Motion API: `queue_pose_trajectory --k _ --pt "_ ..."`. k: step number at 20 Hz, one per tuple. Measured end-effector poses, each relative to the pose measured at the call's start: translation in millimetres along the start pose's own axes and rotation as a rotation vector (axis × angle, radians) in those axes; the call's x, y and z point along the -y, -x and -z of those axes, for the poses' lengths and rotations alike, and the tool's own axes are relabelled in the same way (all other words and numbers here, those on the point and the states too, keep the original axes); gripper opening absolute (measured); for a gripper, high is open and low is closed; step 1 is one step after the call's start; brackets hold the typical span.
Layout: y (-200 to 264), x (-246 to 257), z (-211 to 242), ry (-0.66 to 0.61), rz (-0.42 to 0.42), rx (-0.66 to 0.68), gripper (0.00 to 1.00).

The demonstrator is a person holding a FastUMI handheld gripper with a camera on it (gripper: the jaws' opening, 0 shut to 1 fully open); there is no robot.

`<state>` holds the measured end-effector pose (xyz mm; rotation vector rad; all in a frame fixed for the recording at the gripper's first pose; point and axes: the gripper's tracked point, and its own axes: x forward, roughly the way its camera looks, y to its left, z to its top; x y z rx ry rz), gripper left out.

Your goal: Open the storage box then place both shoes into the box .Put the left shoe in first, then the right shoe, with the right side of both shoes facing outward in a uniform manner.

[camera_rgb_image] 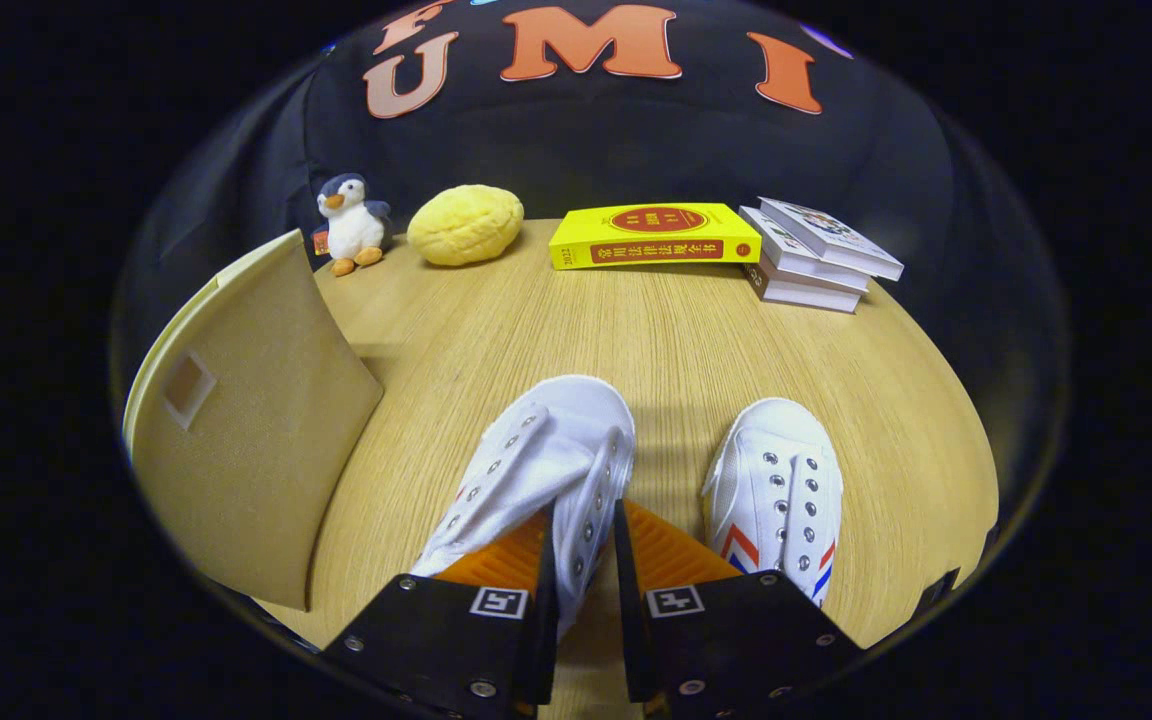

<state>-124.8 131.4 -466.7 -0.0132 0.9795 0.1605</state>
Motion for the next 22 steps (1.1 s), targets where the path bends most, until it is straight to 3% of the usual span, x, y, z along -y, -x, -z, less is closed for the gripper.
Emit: queue_pose_trajectory --k 5,9,15,22 --pt "-4 5 1 0.005 0.019 0.018 0.18" --pt "-5 5 -7 -0.136 -0.031 -0.028 0.04" --pt "7 1 -22 -0.255 -0.073 -0.070 0.02" --pt "54 -21 -87 -0.307 -0.130 -0.025 0.02"
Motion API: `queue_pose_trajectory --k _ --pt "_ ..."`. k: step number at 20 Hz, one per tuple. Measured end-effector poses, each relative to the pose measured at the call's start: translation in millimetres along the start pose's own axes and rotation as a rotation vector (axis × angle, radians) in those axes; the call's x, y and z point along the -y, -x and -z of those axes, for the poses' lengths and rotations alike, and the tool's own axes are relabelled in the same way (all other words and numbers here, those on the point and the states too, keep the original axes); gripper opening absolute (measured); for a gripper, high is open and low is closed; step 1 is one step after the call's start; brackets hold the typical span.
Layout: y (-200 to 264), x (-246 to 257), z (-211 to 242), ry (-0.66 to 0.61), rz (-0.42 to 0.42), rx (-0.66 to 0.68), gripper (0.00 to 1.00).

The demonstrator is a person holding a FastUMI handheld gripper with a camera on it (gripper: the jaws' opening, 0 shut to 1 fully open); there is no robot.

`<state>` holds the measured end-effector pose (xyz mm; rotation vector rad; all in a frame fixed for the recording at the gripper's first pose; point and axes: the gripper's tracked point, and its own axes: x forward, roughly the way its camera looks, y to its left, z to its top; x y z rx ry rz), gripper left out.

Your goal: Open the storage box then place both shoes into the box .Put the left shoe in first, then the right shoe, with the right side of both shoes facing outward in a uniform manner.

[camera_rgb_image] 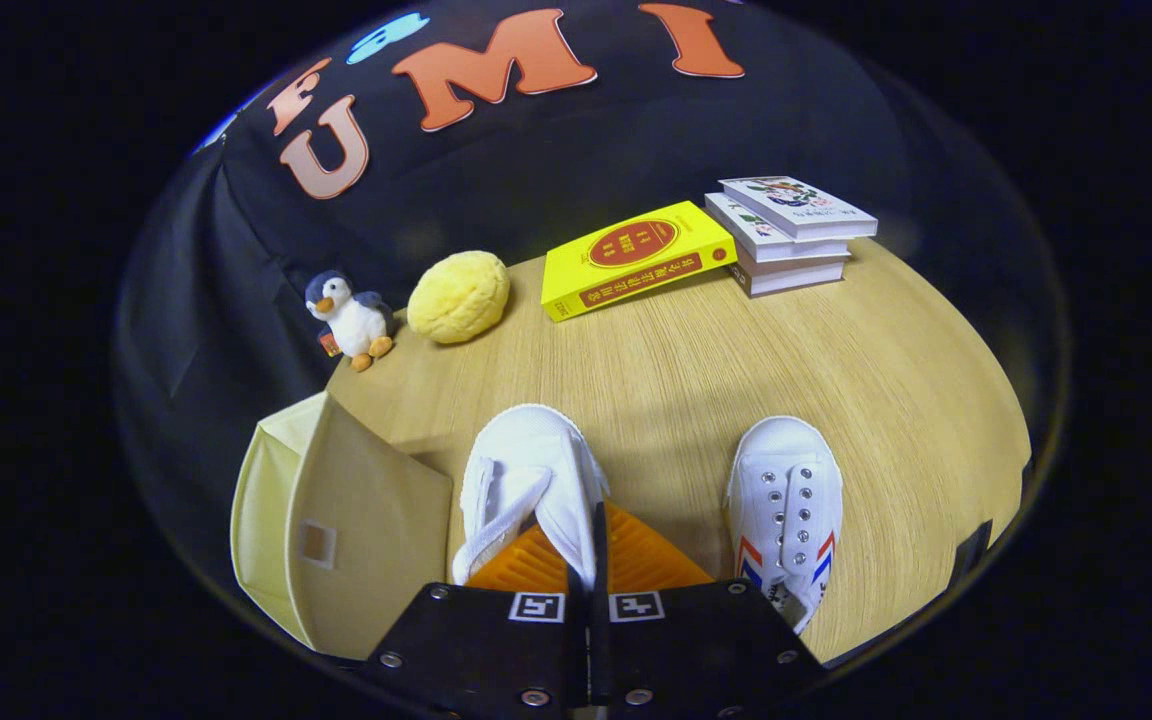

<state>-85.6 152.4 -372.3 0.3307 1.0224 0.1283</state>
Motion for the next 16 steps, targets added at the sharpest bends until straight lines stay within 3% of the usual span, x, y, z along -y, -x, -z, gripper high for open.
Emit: queue_pose_trajectory --k 8,16 --pt "48 -73 -36 0.002 -0.053 0.005 0.03" --pt "43 -176 -17 0.012 -0.138 -0.076 0.03"
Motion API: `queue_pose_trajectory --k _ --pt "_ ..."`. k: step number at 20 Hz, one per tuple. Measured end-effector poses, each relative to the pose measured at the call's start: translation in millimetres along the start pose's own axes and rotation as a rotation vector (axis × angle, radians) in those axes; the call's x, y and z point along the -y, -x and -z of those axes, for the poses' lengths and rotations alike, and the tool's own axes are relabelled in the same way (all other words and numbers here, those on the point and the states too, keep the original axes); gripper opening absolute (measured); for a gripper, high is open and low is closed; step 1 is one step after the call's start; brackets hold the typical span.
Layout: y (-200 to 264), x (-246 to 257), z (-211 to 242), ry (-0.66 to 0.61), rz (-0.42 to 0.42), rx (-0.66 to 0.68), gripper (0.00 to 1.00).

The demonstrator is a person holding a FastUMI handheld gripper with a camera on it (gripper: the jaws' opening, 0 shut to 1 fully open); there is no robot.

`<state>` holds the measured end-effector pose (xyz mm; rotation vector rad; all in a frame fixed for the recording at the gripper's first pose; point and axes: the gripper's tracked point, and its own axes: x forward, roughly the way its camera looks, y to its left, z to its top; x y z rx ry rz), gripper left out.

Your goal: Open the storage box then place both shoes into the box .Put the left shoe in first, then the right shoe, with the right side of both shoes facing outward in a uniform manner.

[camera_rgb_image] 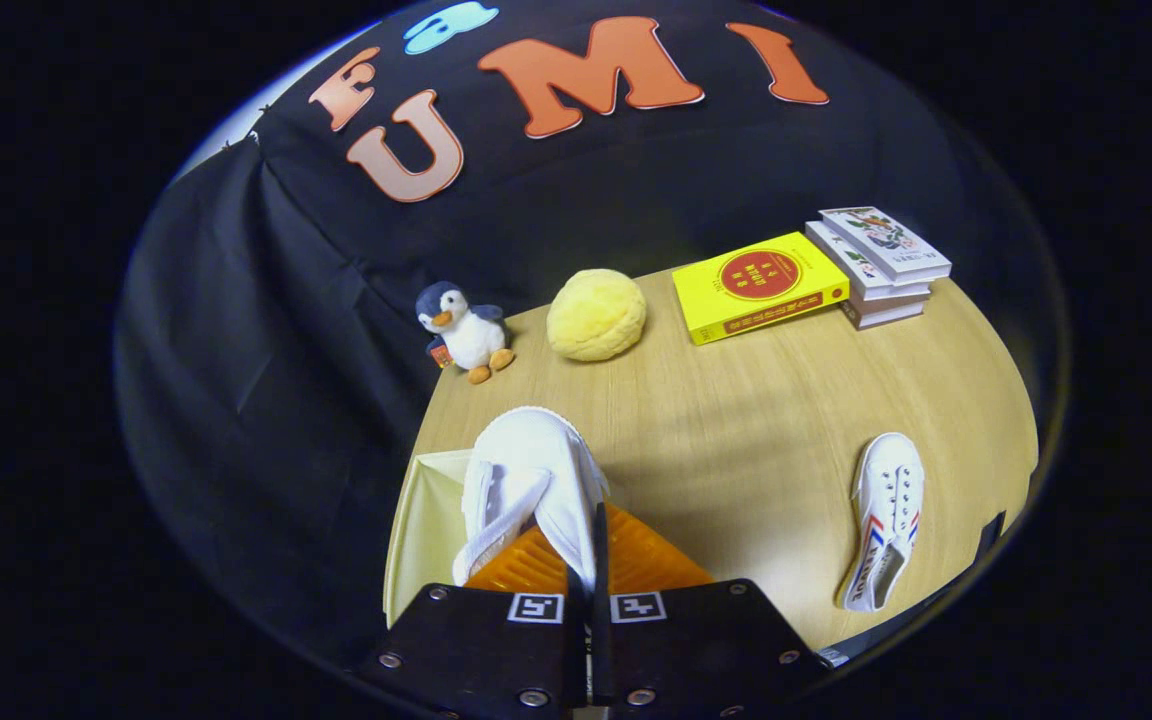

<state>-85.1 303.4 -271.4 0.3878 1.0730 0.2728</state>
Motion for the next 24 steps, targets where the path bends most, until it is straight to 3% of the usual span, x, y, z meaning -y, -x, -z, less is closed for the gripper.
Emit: queue_pose_trajectory --k 6,18,24 --pt "-33 -55 36 0.014 -0.009 -0.083 0.03" --pt "-106 -63 101 -0.064 0.230 -0.240 0.03" --pt "-130 -65 127 -0.107 0.284 -0.301 0.03"
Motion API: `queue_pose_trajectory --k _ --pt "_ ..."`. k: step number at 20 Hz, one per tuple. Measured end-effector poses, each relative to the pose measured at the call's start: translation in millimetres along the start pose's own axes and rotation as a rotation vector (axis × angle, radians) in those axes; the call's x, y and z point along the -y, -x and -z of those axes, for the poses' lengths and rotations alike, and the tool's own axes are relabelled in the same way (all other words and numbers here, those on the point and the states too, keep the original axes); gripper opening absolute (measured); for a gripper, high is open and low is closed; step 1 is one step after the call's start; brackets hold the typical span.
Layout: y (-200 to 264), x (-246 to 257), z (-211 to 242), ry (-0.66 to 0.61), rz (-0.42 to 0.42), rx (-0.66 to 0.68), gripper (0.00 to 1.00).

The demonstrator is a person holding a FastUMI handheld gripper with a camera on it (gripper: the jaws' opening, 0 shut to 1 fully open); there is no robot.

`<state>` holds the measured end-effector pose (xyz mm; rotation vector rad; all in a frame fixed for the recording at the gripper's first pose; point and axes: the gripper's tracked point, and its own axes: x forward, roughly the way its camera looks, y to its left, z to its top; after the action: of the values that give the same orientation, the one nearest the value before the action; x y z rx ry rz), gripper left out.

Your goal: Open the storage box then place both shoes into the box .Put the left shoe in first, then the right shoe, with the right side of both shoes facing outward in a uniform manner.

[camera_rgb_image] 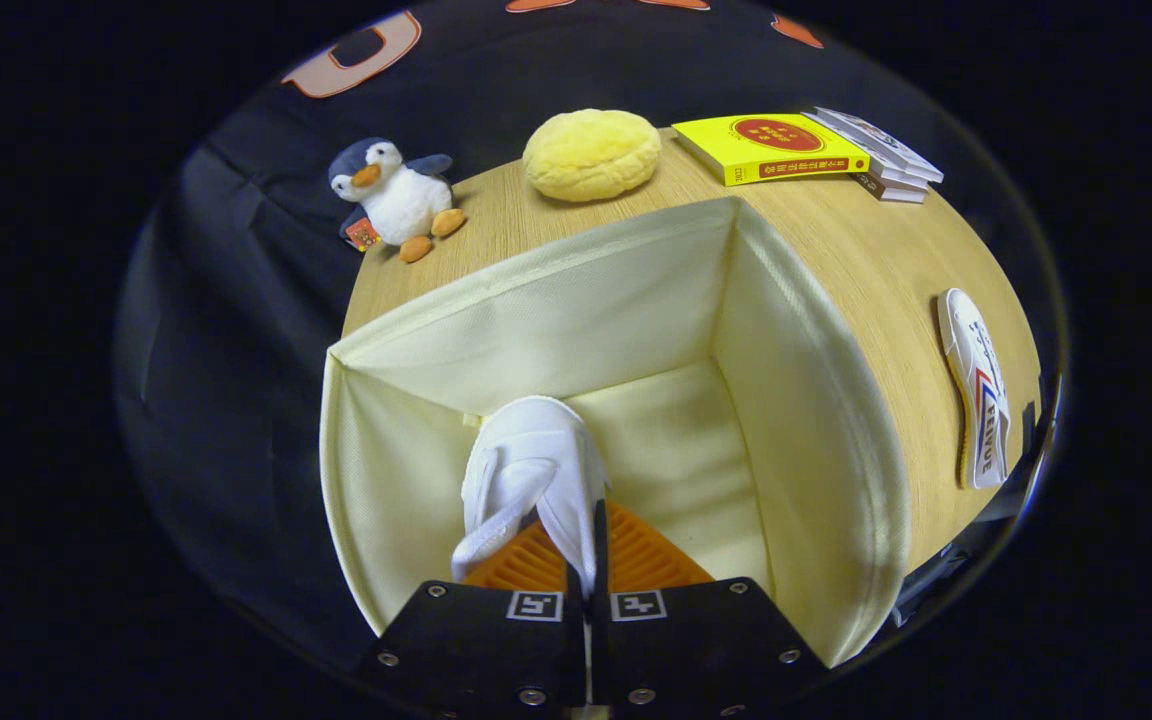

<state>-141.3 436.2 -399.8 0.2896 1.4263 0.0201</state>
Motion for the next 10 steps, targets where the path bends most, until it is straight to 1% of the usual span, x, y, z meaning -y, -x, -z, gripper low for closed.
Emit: queue_pose_trajectory --k 2,4,6,8,9,10 --pt "-8 -3 12 -0.032 -0.010 -0.040 0.04" --pt "-12 -5 19 -0.034 -0.029 -0.074 0.04" --pt "-9 -10 26 -0.016 -0.076 -0.117 0.06" --pt "1 -13 28 -0.018 -0.139 -0.150 0.13" --pt "7 -14 28 -0.019 -0.172 -0.157 0.20" --pt "14 -16 28 -0.018 -0.209 -0.168 0.24"
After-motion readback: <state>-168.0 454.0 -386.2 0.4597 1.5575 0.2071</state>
